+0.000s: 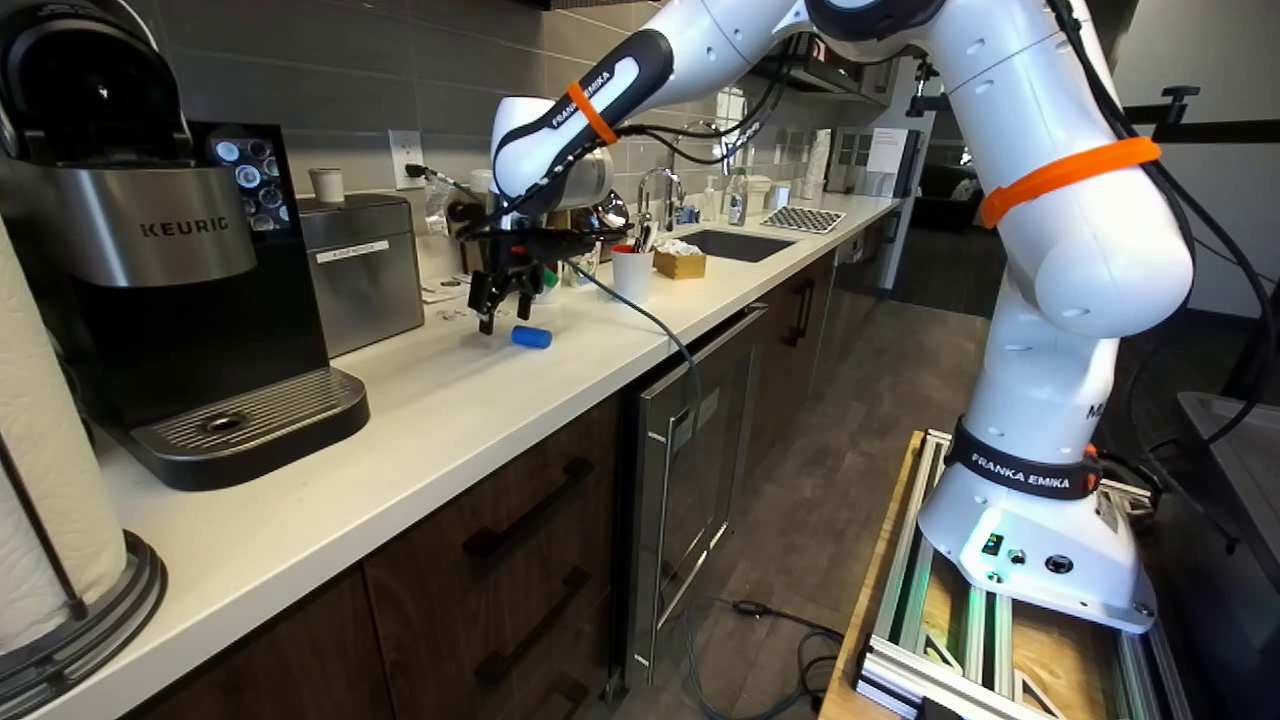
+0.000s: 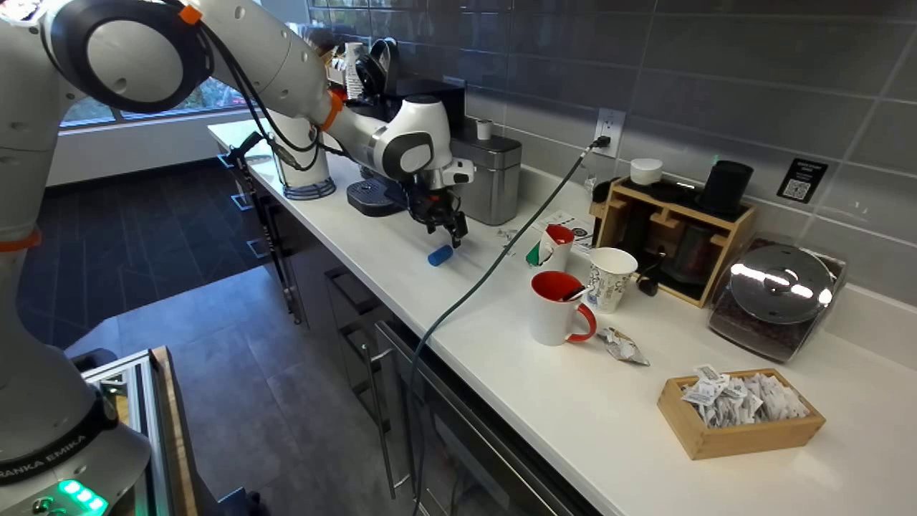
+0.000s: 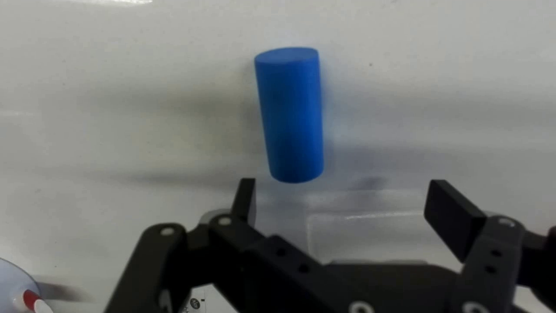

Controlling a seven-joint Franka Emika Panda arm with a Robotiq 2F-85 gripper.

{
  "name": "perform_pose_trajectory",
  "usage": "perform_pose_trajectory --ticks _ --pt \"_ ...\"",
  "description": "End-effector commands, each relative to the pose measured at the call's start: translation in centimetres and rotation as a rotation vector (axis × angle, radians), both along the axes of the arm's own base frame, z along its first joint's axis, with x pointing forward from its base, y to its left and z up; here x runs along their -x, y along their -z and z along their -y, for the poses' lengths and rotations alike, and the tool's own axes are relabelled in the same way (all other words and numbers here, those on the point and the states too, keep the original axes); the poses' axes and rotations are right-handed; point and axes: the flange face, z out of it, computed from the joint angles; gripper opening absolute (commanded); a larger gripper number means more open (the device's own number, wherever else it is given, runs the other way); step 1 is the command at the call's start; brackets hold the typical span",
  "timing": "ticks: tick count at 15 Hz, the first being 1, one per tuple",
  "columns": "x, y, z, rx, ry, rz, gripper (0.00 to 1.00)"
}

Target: Put the blue block upright, then put the coffee pod in the coffeemaker

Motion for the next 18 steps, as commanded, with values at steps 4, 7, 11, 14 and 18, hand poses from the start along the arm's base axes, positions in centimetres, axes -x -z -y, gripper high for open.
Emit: perform_pose_trajectory --ticks 4,7,11,14,18 --pt "1.0 0.8 0.8 0.031 0.024 -0.018 1.0" --pt "1.2 0.7 1.0 0.034 0.019 -0.026 1.0" --pt "1.3 0.8 0.8 0.04 0.014 -0.032 0.77" --pt "1.7 0.9 0.8 0.047 0.016 -0.039 0.63" --pt "1.8 0.5 0.8 0.065 0.026 -0.014 0.3"
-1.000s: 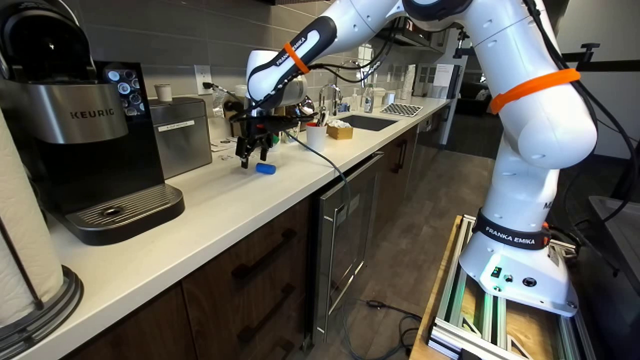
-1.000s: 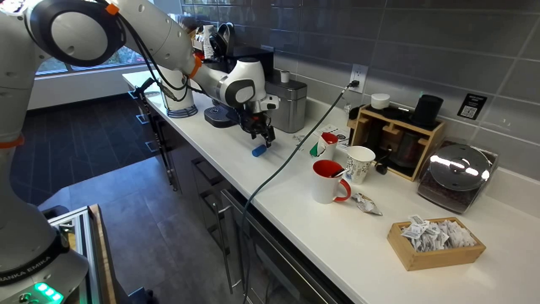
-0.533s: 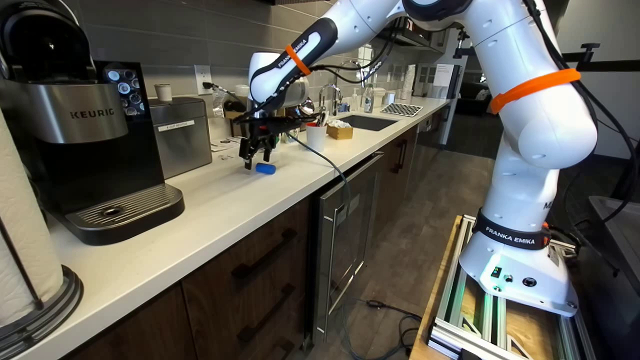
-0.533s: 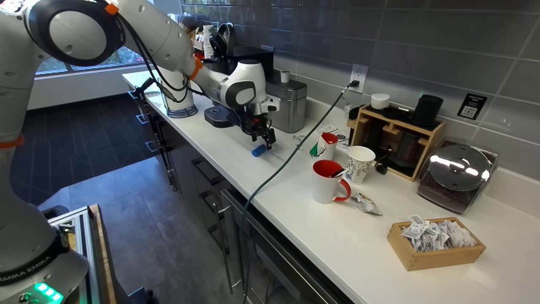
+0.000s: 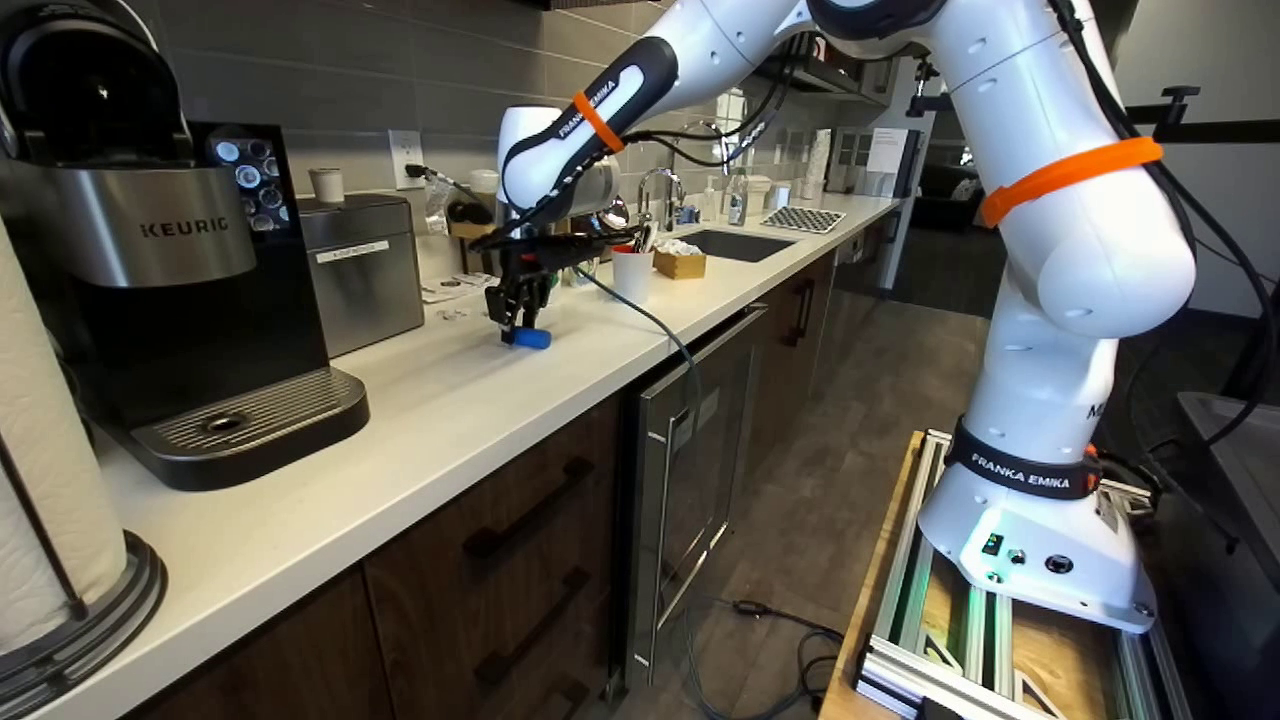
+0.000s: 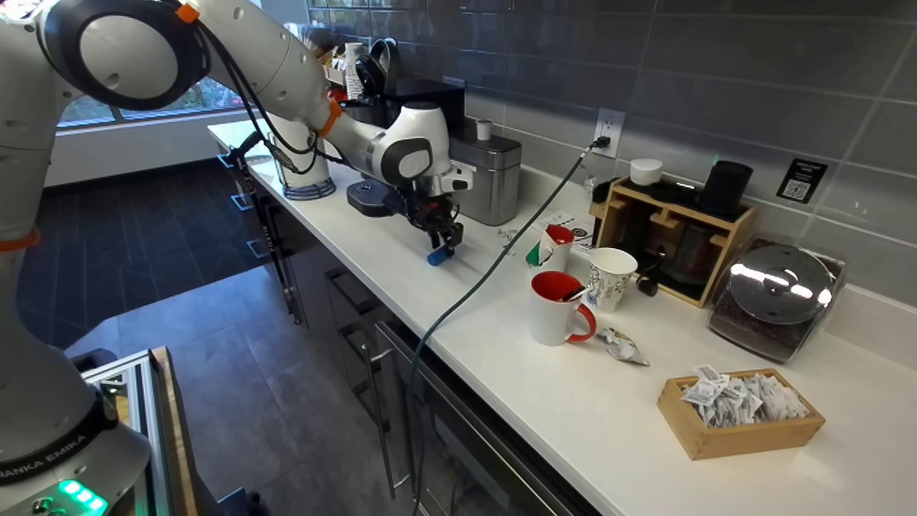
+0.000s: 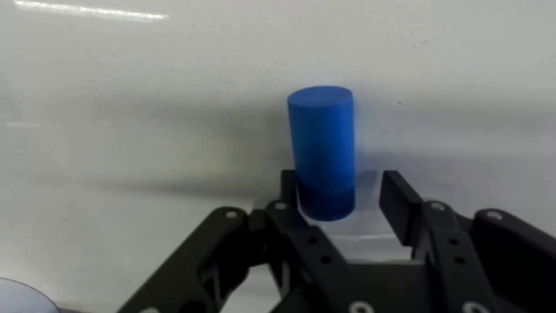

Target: Put the blue block upright, then put the coffee pod in the coffeemaker

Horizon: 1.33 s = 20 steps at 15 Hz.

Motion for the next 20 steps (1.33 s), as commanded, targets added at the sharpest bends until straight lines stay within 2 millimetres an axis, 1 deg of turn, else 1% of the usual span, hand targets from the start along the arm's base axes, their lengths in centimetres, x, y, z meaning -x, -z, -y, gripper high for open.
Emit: perform_pose_trajectory --ticks 1,3,8,10,14,17,19,20 --pt "0.8 -0.7 -0.2 0.038 0.019 0.017 0.23" --pt "0.5 -1.2 -0.5 0.059 0.03 0.057 0.08" --pt "-0.6 -3.3 -1.7 0.051 0.102 0.355 0.08" --pt "-1.0 -3.5 -1.7 0.036 0.132 0.426 0.08" --pt "-1.9 -3.6 -2.6 0.015 0.129 0.539 0.08" --pt "-2.3 -3.2 -2.6 0.001 0.139 0.618 0.08" --pt "-2.0 -2.1 -2.8 -0.015 0.14 0.646 0.08" --pt "-1.5 -1.5 -3.3 -0.046 0.12 0.674 0.08"
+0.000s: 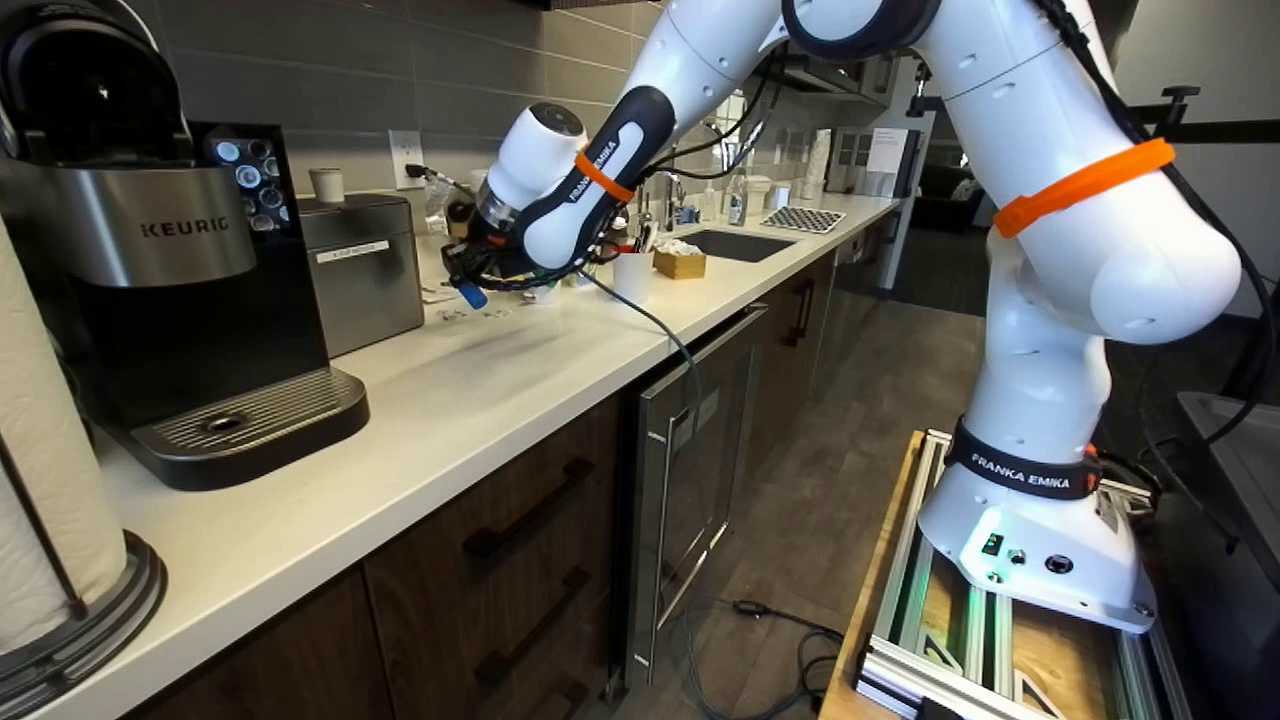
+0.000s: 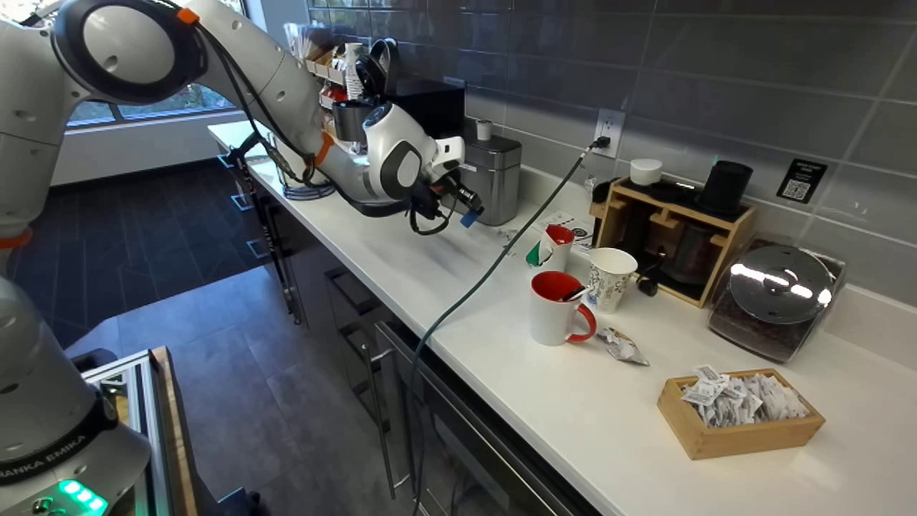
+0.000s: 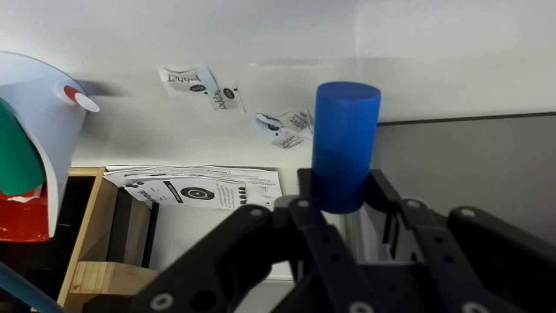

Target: Put the blue block upright, then put the coffee pod in the coffeemaker

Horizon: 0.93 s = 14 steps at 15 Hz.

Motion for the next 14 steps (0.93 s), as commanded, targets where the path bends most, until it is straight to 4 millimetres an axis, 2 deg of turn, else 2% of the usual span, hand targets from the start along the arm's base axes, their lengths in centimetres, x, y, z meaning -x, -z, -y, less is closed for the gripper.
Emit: perform_pose_trajectory --ticks 1,9,14 --pt "1.1 1.9 -1.3 -0.052 -0.057 0.108 0.08" --pt "6.6 3.5 -4.2 -0.024 -0.444 0.455 0.08" --pt "8.0 4.7 -4.4 -0.07 -0.522 0.506 0.08"
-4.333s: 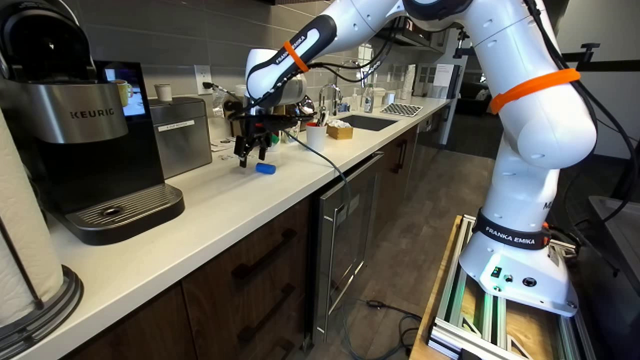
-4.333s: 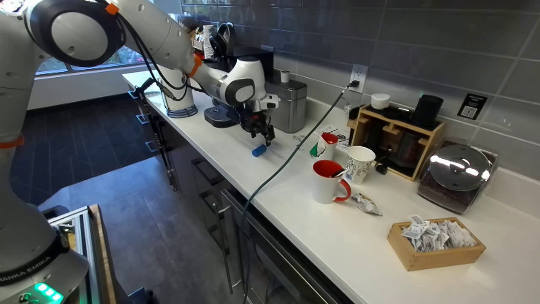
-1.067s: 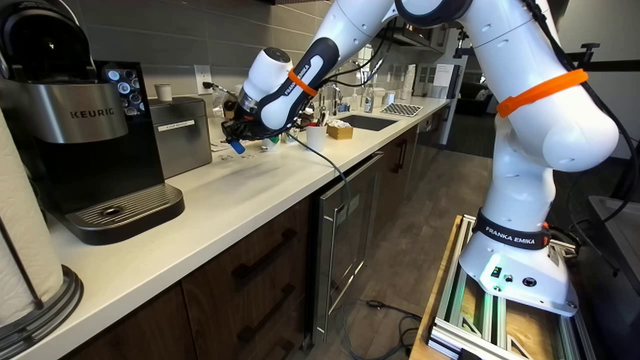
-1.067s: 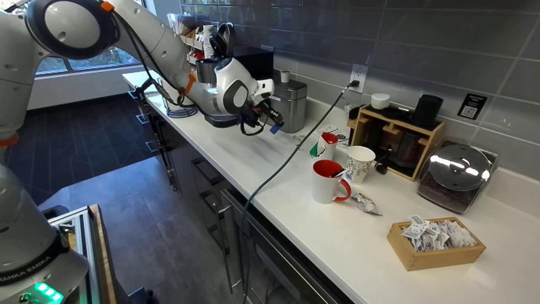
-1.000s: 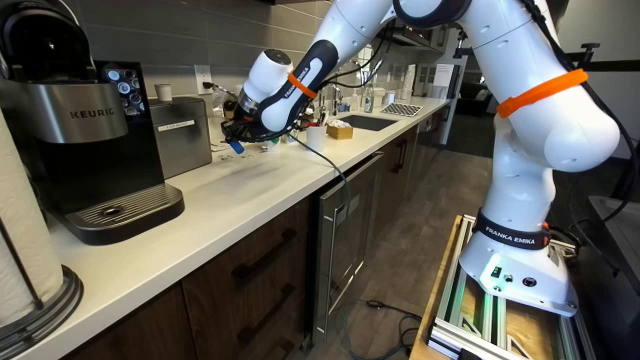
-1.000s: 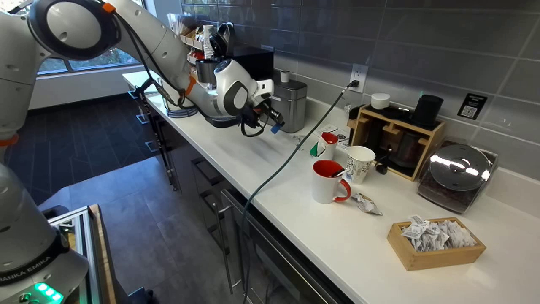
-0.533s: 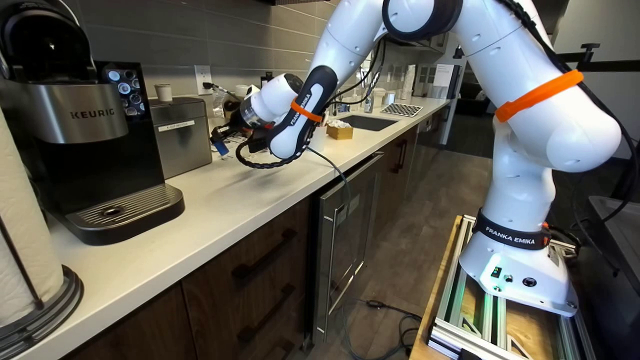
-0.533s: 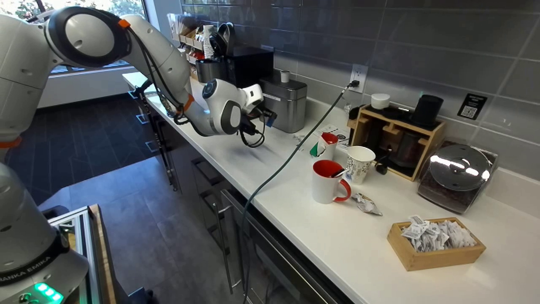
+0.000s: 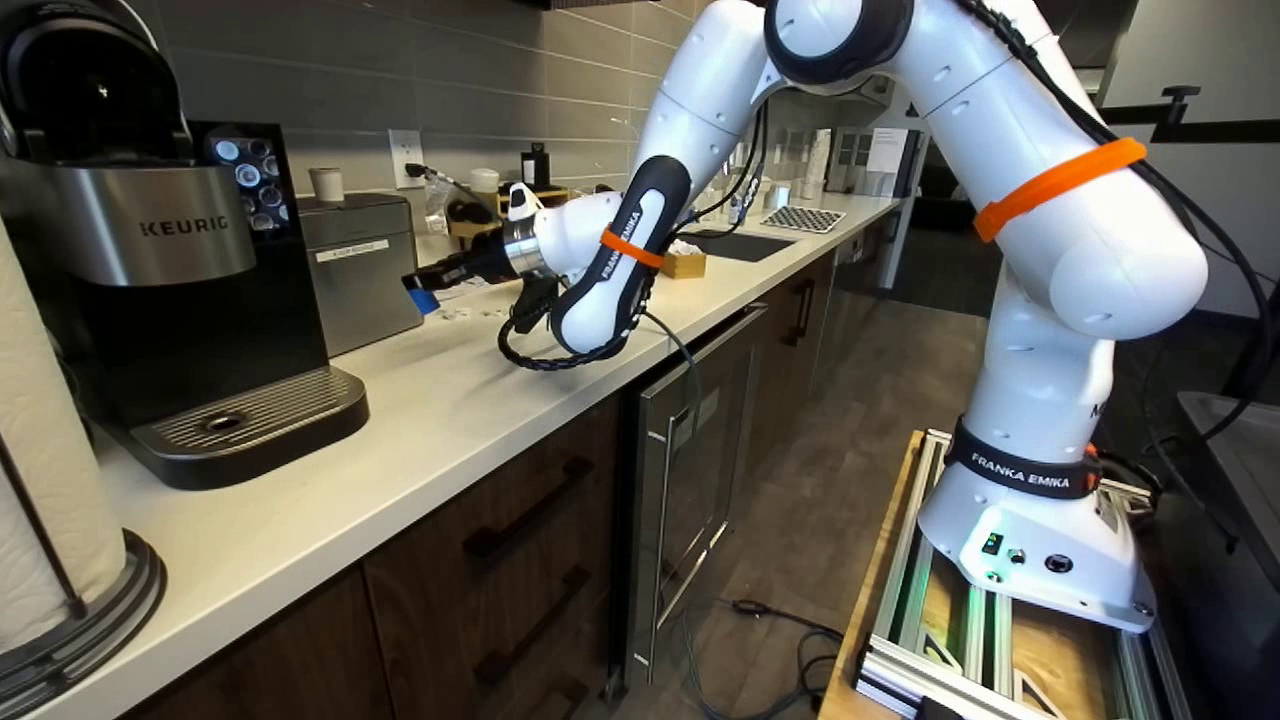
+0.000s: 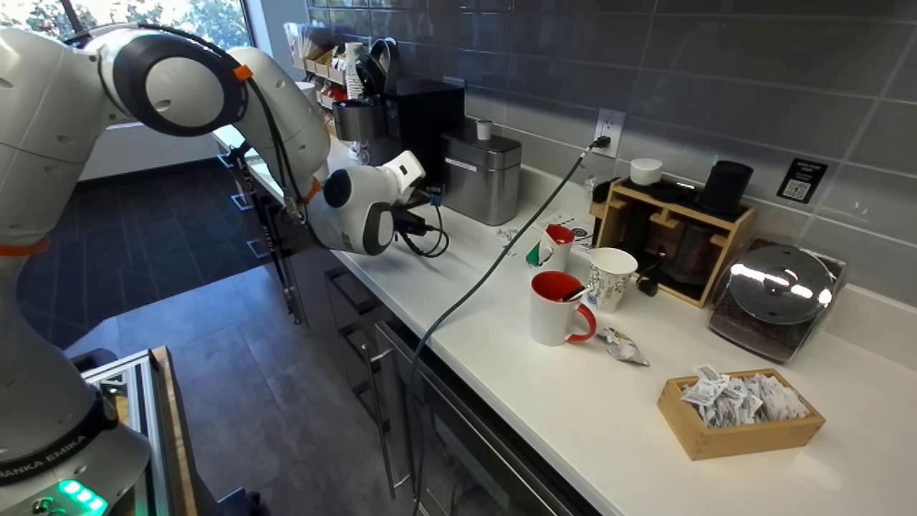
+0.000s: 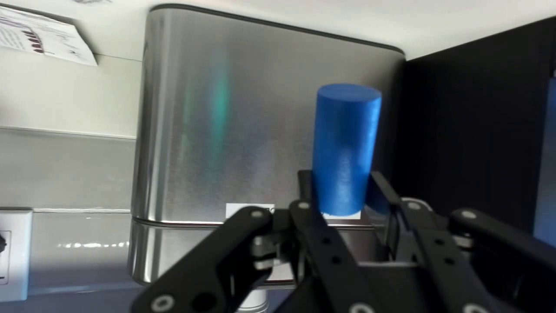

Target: Put the blue block upright, then put the coffee pod in the coffeemaker

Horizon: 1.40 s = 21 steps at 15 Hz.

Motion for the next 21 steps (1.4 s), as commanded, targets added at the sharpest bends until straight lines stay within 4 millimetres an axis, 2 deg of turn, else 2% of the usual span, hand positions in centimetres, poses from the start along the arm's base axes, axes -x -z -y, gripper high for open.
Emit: perform_pose_trajectory --ticks 1,6,10,15,16,21 --pt "0.7 0.9 0.5 -0.026 -0.042 -0.002 0.08" --pt "0.1 1.6 0.8 0.015 -0.017 -0.101 0.08" --pt "-0.5 2.6 0.3 0.062 -0.012 -0.194 0.08" --pt "-0.7 2.8 -0.1 0.084 -0.018 -0.245 0.08" --pt "-0.6 2.8 0.0 0.086 -0.02 -0.255 0.53" --pt "-0.3 1.9 0.4 0.102 -0.019 -0.252 0.88"
